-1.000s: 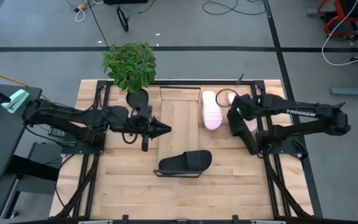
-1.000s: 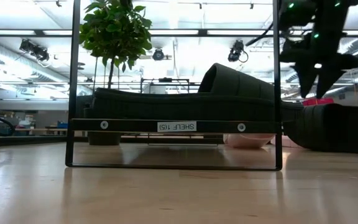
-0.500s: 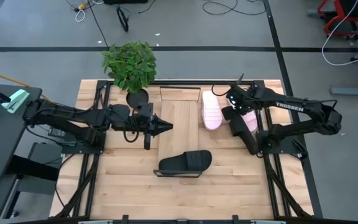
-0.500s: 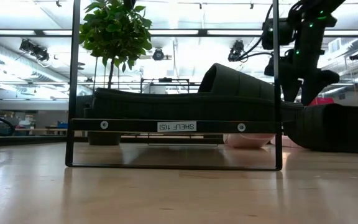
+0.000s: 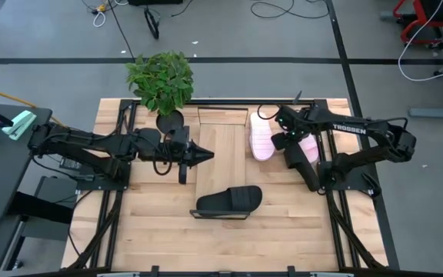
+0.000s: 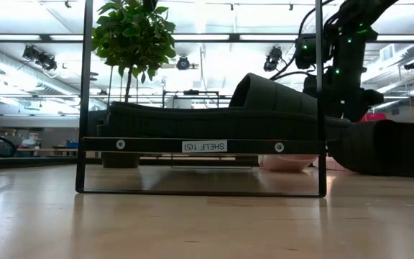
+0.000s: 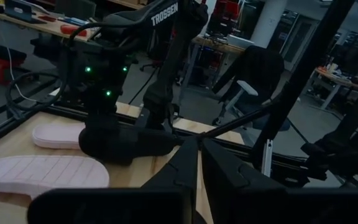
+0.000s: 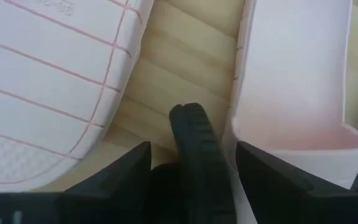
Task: Pick and place slides into the shelf
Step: Put the black slipper on the shelf
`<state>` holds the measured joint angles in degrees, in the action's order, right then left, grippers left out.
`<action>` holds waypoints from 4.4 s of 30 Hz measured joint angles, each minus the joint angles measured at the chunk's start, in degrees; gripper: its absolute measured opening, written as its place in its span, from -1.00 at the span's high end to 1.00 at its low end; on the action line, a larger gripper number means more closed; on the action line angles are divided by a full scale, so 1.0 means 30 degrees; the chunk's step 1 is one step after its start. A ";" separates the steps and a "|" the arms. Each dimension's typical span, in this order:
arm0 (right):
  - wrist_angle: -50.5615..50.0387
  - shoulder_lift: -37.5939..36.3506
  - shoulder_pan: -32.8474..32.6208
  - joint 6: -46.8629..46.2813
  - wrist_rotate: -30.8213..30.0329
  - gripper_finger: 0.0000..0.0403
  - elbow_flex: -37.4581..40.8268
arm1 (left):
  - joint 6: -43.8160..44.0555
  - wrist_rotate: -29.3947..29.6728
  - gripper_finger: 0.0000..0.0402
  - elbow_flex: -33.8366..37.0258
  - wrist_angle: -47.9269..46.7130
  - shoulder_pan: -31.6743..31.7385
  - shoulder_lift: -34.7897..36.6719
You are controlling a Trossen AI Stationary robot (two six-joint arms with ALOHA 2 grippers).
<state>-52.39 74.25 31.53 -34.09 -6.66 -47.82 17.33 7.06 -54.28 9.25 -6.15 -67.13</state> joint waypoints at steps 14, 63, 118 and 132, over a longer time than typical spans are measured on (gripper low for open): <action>0.0265 -0.0012 0.1638 0.2316 0.0326 0.04 -0.0005 | 0.0143 0.0004 0.86 0.0000 0.0281 -0.0007 0.0007; -0.1112 -1.1050 -0.3231 -1.0318 -0.7249 0.74 -0.0881 | -0.1519 0.0237 0.92 0.0000 0.0344 0.0803 0.0015; -0.5519 -0.0499 -1.9712 -2.7726 -2.7814 0.74 -0.8303 | 0.3260 -0.0773 0.88 0.0022 0.0770 -0.1357 0.0248; -0.4908 -0.1003 -2.0751 -2.5585 -2.7778 0.74 -0.8303 | 1.8558 1.0468 0.80 0.0364 -0.3824 -0.4959 0.0248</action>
<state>-67.11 71.24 -30.72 -110.85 -90.00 -72.73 73.00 38.46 -53.19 -2.22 -21.03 -66.39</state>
